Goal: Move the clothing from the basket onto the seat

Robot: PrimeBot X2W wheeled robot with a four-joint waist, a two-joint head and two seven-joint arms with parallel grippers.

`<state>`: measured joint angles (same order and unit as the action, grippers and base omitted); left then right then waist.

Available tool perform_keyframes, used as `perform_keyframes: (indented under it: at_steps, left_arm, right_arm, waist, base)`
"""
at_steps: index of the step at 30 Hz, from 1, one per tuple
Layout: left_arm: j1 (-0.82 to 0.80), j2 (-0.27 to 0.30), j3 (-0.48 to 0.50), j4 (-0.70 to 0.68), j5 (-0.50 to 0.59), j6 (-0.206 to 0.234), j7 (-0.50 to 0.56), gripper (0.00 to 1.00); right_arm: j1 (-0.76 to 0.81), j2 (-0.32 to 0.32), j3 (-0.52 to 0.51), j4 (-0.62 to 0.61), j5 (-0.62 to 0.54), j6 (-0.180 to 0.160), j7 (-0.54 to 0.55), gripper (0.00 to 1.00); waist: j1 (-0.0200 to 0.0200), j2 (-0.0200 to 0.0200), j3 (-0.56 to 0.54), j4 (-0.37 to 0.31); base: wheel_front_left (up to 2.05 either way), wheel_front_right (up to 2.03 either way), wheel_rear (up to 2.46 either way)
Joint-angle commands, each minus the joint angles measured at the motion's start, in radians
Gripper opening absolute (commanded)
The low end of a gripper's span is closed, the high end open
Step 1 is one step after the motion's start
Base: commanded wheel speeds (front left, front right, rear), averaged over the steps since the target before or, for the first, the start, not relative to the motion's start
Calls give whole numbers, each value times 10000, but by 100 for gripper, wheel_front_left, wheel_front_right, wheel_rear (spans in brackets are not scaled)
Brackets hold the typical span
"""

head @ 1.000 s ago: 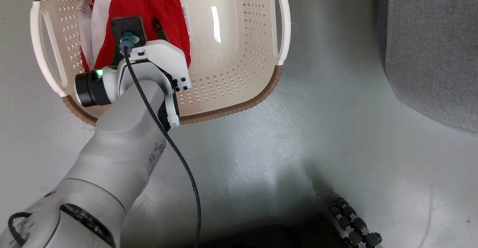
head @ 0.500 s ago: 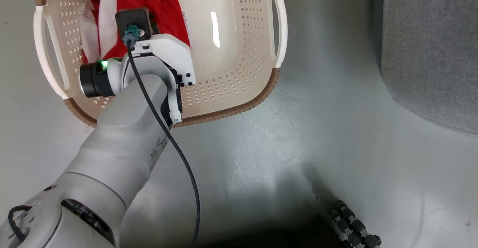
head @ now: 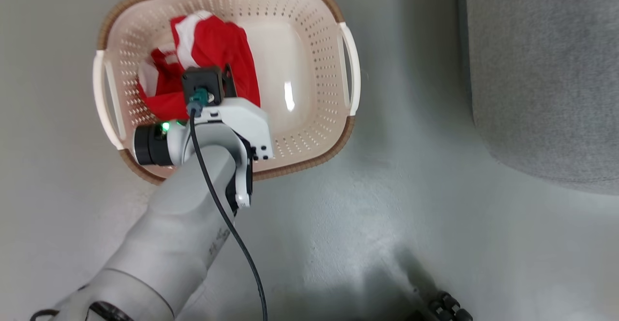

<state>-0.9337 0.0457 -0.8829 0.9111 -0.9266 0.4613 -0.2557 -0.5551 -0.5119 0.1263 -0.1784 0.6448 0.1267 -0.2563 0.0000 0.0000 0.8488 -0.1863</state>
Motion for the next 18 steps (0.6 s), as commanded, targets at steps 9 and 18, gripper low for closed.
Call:
perform_keyframes:
  at_steps: [9,18]
  left_arm:
    - [1570,45,764,-1264,1137,-293,-61,0]
    - [2707,45,1587,-1918,2481,-727,-61,0]
  right_arm:
    - [963,47,343,528,-169,40,-55,100]
    - [1806,527,752,1520,-481,40,-55,100]
  waist:
    - [0,0,-1754,422]
    - [0,0,-3601,707]
  base:
    - [0,0,0]
    - [0,0,0]
